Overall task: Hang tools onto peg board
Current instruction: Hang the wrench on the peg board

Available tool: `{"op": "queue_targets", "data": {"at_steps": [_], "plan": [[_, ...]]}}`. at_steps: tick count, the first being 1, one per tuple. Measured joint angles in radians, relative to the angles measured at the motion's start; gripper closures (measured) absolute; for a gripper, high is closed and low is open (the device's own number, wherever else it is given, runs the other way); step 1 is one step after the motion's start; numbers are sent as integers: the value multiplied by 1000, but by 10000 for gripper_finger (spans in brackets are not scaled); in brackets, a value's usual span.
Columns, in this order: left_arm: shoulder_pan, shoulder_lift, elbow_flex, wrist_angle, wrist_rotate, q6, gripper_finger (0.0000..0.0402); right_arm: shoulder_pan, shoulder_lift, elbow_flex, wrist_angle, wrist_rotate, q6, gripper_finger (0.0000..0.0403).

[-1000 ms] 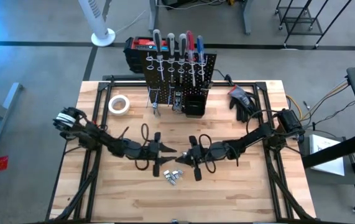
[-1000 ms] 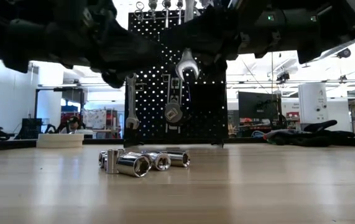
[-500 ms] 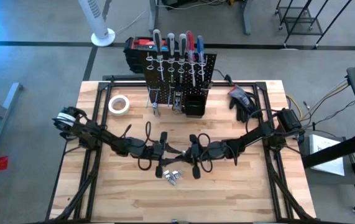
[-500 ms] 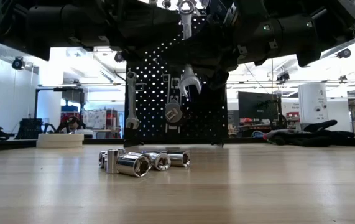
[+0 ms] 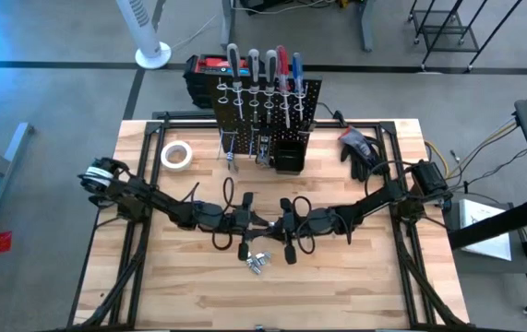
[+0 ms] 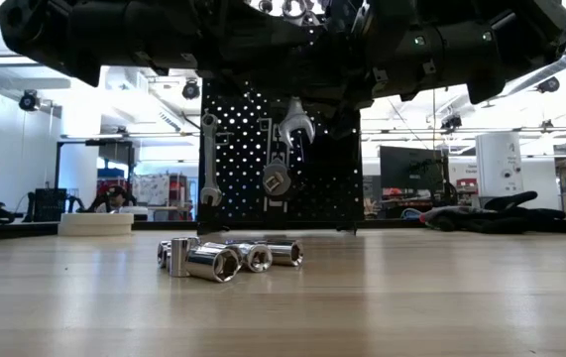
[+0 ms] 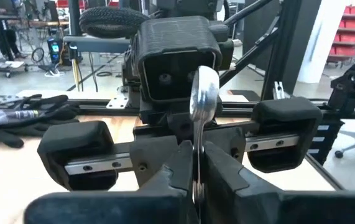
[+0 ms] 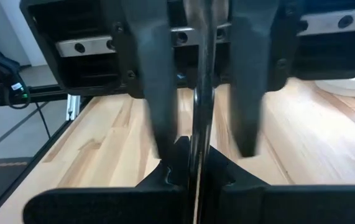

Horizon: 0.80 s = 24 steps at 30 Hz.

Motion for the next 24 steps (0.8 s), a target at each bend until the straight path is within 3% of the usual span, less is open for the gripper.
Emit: {"op": "queue_targets", "data": {"at_steps": [8,15,24], "plan": [[1,-25,-32,5,-31,-75,397,-1,0,0,0,2,51,397],[33,-176,-170,6,-62,-191,399,-1,-13,0,3,45,33,366],[224,-374,-360,11,98,-392,400,-17,-15,-1,-7,80,13,332]]}}
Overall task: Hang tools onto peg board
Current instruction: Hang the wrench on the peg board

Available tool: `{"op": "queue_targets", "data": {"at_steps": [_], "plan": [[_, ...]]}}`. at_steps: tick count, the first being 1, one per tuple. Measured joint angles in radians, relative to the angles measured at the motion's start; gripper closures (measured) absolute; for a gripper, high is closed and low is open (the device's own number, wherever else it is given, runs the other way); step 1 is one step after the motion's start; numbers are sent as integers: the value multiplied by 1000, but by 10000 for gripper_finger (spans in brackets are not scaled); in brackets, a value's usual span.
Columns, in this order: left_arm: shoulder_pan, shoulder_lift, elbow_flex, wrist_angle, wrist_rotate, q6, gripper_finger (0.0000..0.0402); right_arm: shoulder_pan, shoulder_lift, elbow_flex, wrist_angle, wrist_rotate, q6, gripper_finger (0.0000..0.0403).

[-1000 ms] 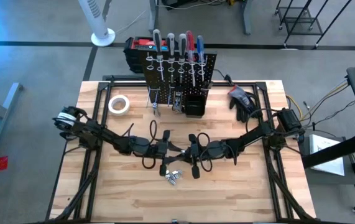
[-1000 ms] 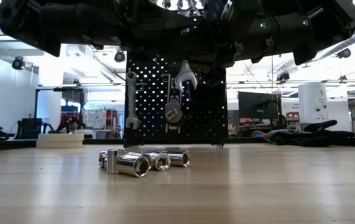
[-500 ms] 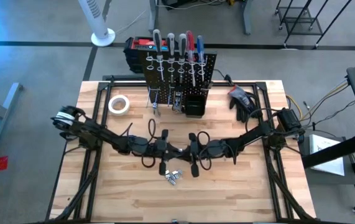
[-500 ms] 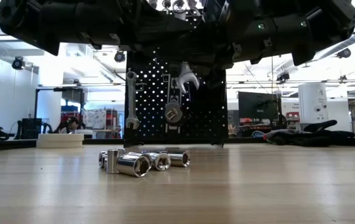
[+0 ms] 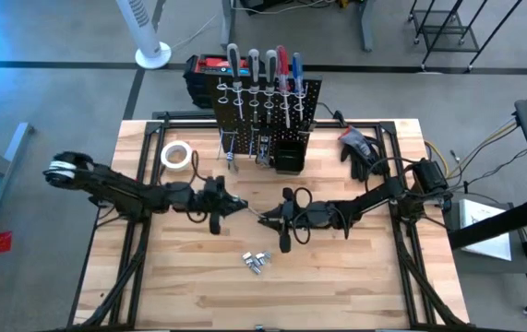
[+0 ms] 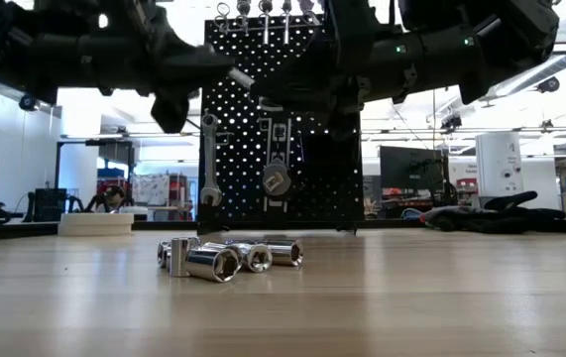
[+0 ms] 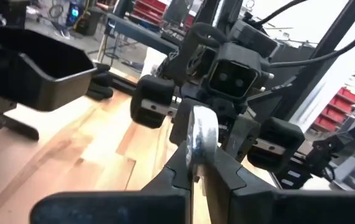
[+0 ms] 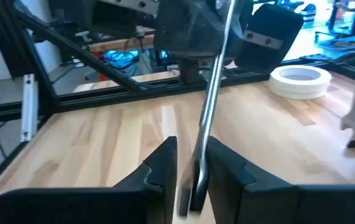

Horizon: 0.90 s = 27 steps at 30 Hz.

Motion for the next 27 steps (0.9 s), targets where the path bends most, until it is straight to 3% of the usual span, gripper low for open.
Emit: {"op": "queue_targets", "data": {"at_steps": [8,11,18,27], "plan": [[122,-16,-19,-29,125,-40,400,-1,0,-2,-47,84,56,336],[133,-17,-19,-13,113,-39,400,-12,0,0,-46,132,80,346],[142,-26,-15,5,55,-31,401,-75,0,60,-96,124,81,394],[144,-27,-62,35,-20,-42,401,-139,0,176,-327,100,75,400]]}}
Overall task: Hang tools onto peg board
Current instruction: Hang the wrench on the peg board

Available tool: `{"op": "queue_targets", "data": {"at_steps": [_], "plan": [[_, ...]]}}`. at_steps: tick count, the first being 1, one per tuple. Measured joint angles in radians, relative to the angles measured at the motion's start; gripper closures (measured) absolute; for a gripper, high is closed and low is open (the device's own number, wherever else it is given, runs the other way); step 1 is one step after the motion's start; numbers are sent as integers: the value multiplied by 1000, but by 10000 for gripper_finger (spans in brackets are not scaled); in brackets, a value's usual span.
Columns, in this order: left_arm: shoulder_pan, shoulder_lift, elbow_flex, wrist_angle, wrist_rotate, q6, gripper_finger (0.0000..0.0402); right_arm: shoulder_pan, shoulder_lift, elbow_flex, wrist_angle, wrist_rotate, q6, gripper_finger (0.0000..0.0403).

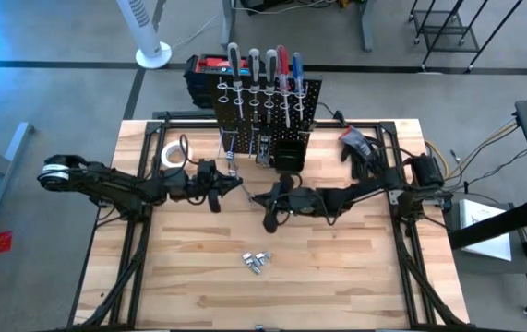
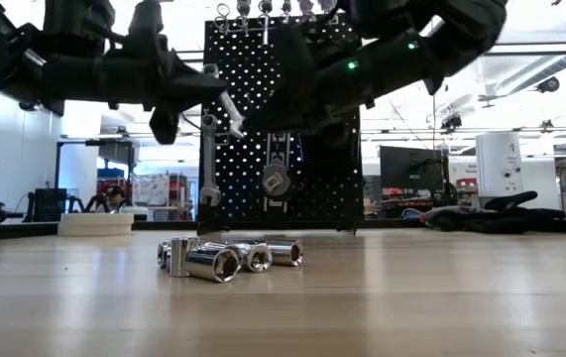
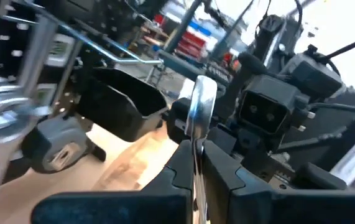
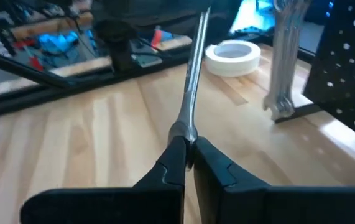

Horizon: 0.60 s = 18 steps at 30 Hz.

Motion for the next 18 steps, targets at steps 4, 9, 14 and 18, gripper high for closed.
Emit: {"op": "queue_targets", "data": {"at_steps": [4,9,14,18], "plan": [[-1,1,-74,147,-16,-26,401,-8,0,40,-37,3,-23,401],[-2,1,-117,242,-38,-41,401,-14,17,85,-46,12,-28,402],[-2,7,-115,223,-81,-42,401,-29,101,166,-72,22,-3,402],[-2,10,-118,209,-103,-40,401,-33,174,227,-77,36,44,402]]}}
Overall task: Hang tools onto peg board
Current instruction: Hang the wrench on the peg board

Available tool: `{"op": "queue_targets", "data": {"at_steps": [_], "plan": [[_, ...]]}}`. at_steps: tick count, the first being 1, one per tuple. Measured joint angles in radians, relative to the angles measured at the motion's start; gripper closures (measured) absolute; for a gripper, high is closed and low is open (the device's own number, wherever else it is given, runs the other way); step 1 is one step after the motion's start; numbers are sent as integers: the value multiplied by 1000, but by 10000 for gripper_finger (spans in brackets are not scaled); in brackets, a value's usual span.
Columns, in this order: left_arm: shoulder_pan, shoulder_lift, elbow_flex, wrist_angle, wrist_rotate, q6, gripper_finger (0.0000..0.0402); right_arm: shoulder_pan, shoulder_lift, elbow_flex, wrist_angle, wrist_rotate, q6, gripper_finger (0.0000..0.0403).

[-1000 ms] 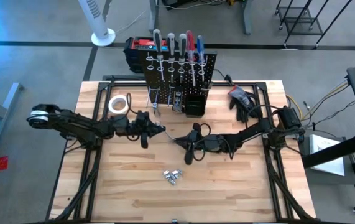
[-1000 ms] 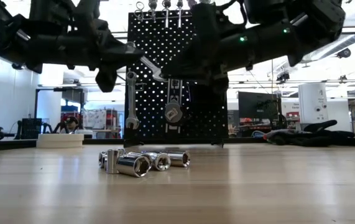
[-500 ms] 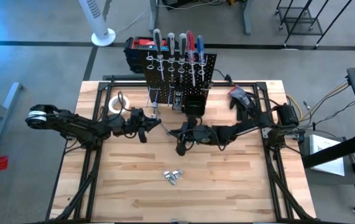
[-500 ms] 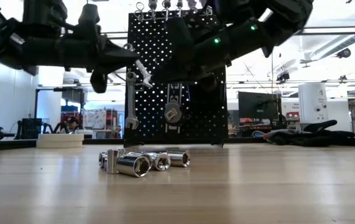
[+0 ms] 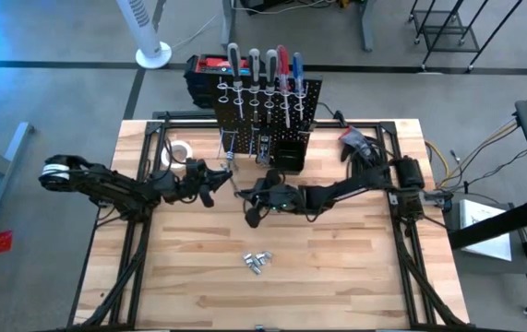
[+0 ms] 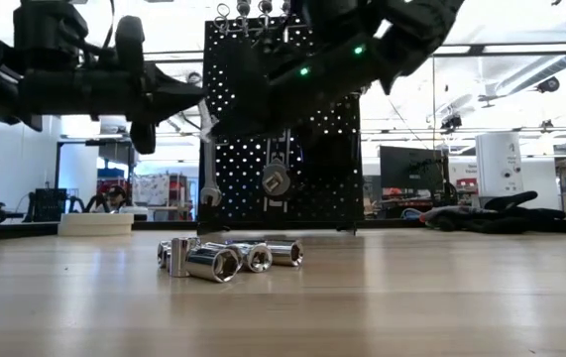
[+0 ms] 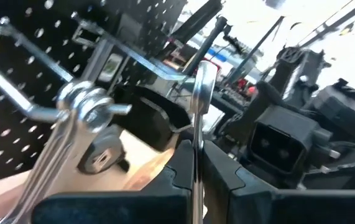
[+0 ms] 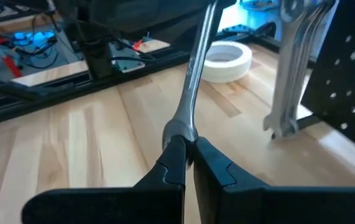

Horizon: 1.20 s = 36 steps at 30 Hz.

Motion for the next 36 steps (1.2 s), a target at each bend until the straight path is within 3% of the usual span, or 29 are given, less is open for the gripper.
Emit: {"op": "queue_targets", "data": {"at_steps": [6,36], "plan": [[5,25,-2,-19,6,-3,401,29,49,9,46,121,37,402],[81,42,1,-63,77,-81,401,19,49,11,14,122,87,403]]}}
